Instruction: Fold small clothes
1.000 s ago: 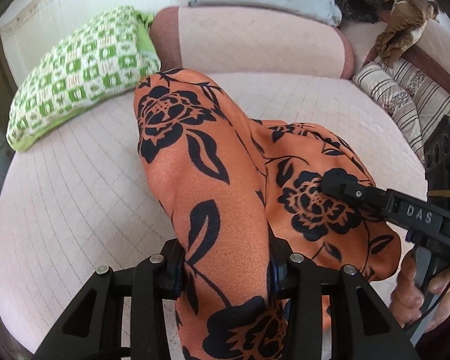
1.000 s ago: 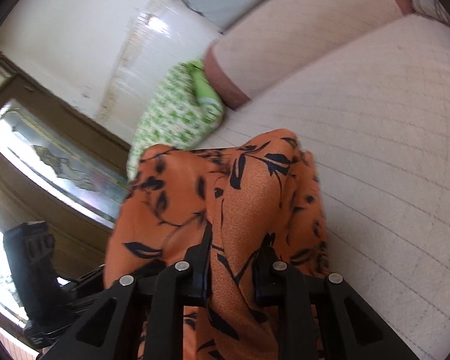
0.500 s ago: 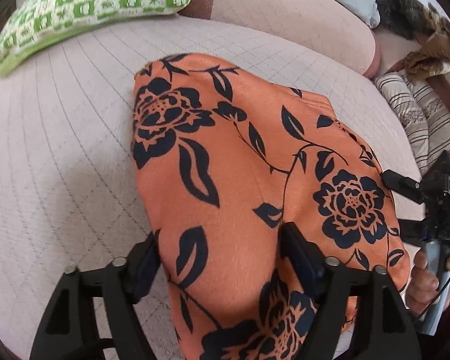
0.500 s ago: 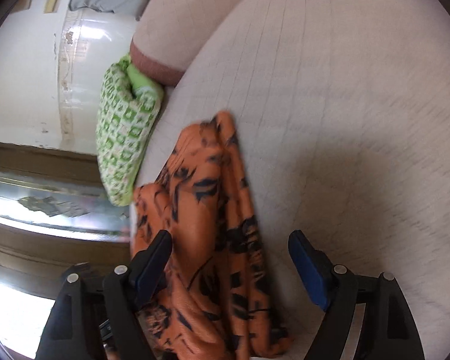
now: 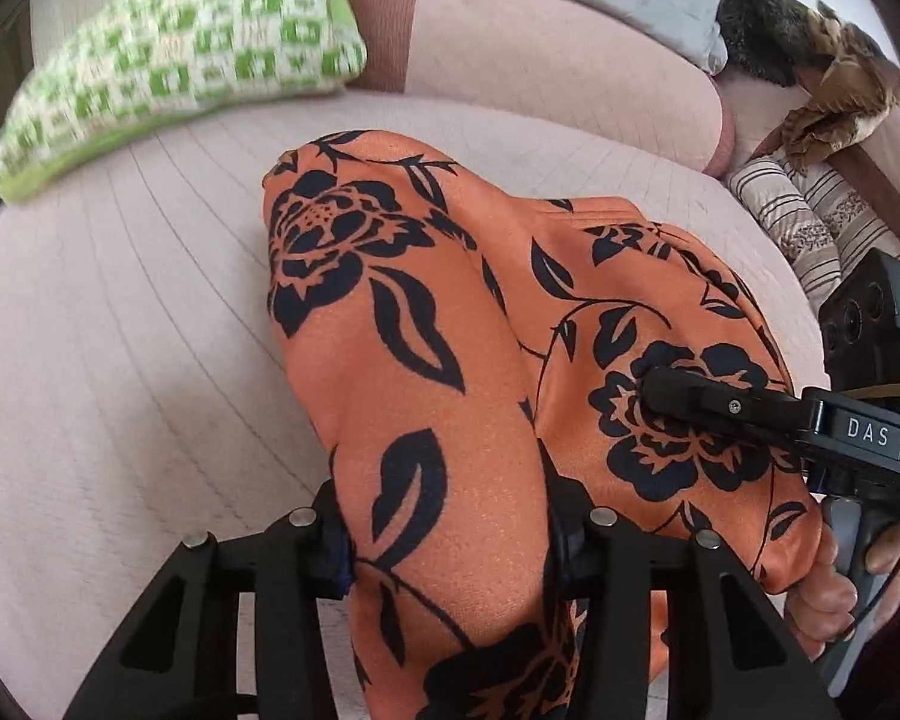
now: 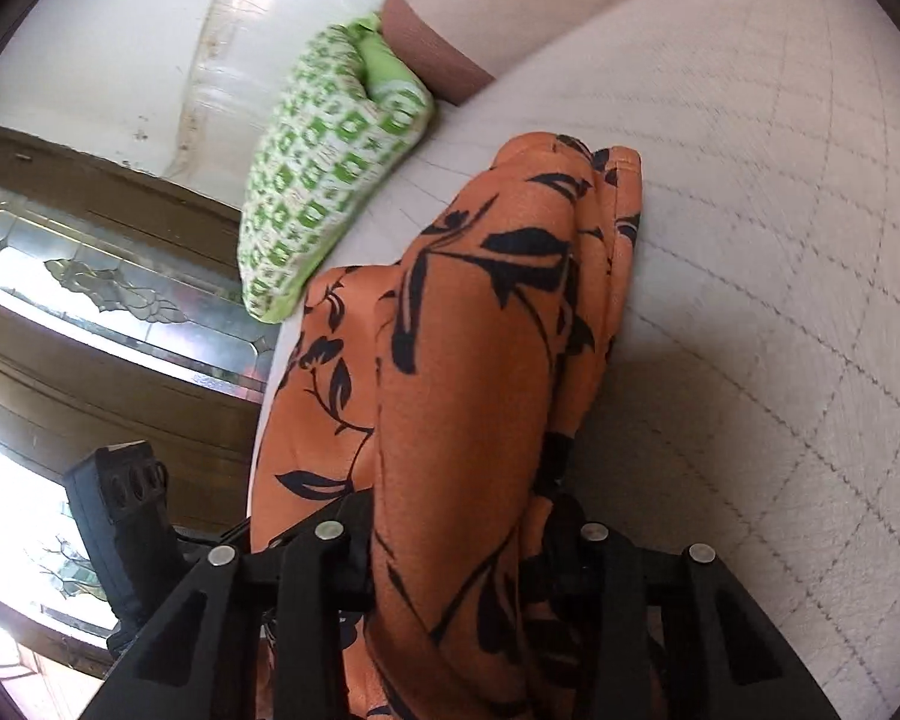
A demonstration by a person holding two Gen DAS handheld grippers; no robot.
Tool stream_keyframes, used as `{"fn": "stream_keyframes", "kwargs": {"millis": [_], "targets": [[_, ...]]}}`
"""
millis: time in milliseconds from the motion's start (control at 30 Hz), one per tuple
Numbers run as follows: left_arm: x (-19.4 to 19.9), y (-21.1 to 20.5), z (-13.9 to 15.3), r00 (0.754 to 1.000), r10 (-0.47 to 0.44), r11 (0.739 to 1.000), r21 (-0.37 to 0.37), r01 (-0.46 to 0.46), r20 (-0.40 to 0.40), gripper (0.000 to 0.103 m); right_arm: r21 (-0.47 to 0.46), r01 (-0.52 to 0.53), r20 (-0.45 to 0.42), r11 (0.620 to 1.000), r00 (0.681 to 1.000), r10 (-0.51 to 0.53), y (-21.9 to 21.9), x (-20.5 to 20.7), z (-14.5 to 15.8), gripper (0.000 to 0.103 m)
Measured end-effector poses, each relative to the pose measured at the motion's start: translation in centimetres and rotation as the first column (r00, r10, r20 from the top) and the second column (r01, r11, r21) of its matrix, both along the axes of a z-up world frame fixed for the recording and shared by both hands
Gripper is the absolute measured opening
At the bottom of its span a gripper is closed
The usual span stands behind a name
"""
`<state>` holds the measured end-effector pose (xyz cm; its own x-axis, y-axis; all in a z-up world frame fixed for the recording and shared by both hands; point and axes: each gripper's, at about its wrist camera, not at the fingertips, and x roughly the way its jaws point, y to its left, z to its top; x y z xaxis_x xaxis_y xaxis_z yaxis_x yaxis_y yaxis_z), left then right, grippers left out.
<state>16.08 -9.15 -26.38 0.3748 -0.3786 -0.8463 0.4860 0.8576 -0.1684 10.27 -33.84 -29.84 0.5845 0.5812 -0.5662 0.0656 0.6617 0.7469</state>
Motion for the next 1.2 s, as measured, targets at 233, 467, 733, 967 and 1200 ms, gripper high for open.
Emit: {"fn": "stream_keyframes", "kwargs": {"millis": [233,467,733,967,1200], "targets": [[-1.6,0.1,5.0,0.989,0.016,0.999,0.042,-0.022,0.15,0.048,0.041,0.001,0.126,0.999,0.992,-0.006,1.5,-1.3,3.2,0.04],[-3.1,1.8,7.9,0.97,0.026,0.996,0.071,-0.045,0.241,0.048,0.1,-0.014,0.204,0.995,0.979,-0.006,3.0,-1.9,5.2,0.04],[-3.9,3.2,8.0,0.969,0.029,0.996,0.078,-0.049,0.244,0.048,0.117,-0.04,0.215,0.992,0.976,0.014,4.0,-2.0,5.0,0.04],[-3.8,4.1,5.9,0.981,0.024,0.996,0.079,-0.04,0.19,0.048,0.079,-0.04,0.16,0.996,0.987,0.027,4.4,-2.0,4.0,0.039],[-2.9,5.1,3.5,0.991,0.044,0.997,0.064,-0.052,0.127,0.048,0.053,-0.03,0.11,0.998,0.994,0.024,5.1,-1.7,2.5,0.04]]}}
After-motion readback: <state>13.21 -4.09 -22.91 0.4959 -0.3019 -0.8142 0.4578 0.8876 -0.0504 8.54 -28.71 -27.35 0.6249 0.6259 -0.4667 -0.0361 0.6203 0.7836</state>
